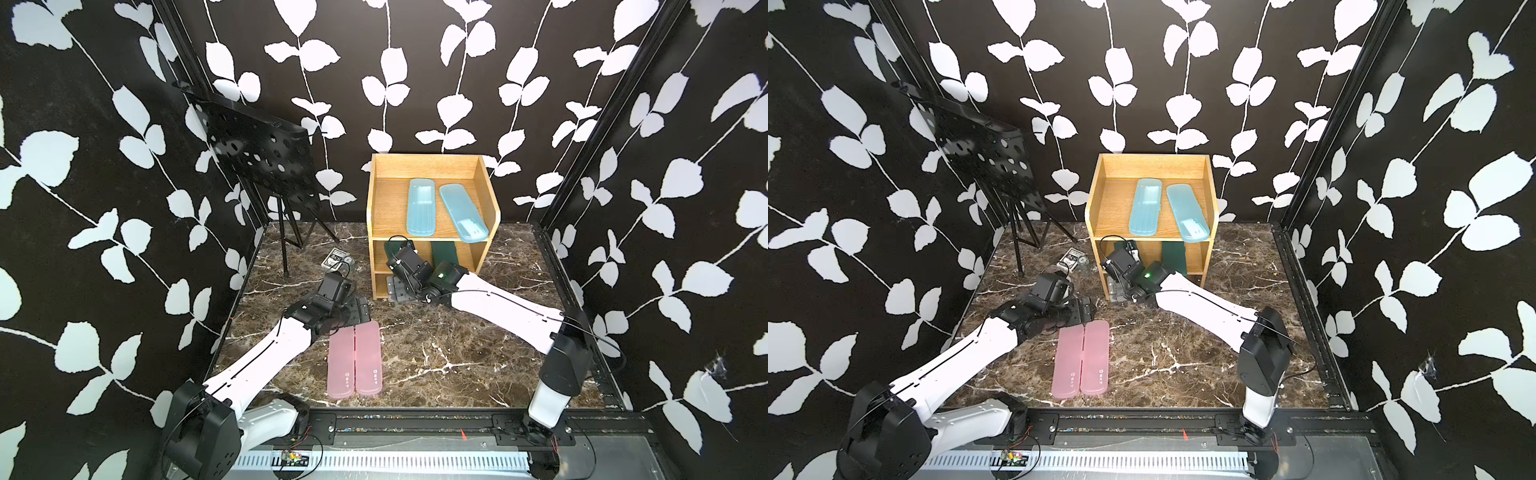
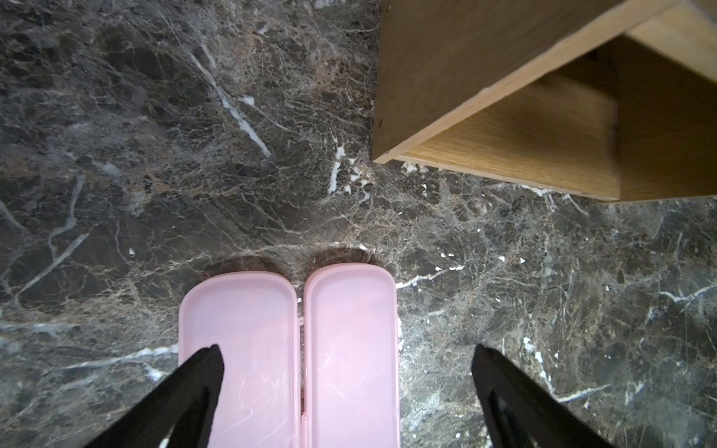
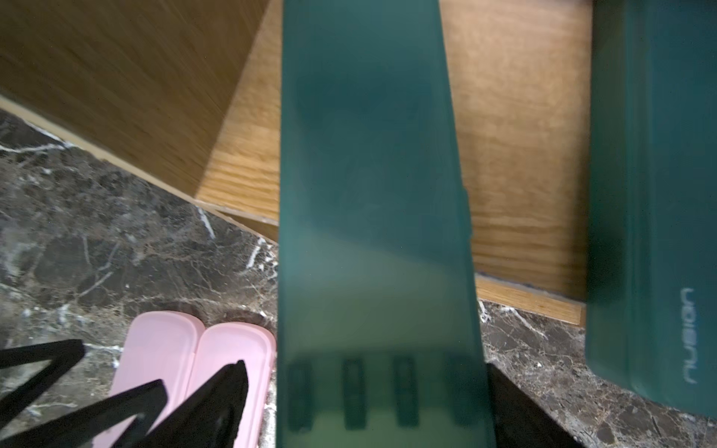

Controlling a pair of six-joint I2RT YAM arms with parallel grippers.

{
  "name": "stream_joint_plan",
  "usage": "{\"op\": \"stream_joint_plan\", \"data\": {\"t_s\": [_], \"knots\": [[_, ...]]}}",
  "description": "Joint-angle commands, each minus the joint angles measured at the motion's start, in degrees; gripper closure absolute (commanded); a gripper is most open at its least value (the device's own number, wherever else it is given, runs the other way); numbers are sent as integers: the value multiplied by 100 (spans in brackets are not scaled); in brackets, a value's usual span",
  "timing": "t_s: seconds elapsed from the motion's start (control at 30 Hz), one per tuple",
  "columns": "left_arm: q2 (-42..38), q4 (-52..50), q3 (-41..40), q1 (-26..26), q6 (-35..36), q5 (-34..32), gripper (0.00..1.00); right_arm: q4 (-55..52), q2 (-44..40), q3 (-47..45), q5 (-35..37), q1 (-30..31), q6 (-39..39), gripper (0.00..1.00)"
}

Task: Place the pencil cases on the shelf according to color
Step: Place the pencil case on the shelf.

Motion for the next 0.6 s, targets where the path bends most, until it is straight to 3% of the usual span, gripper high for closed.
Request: {"op": "stream_joint_plan", "data": {"t_s": [0.0,0.4,0.57], "knots": [[-228,-2,8,1,69,52,1,-59,-293,184,-24,-16,-3,6],[-485,-210,-12,1,122,-73,1,-187,-1403,-682,-228,-8,157,2],[-524,-335,-14,1,137,-94,1,-138,-1879,-1256,-351,166,248,10]]}}
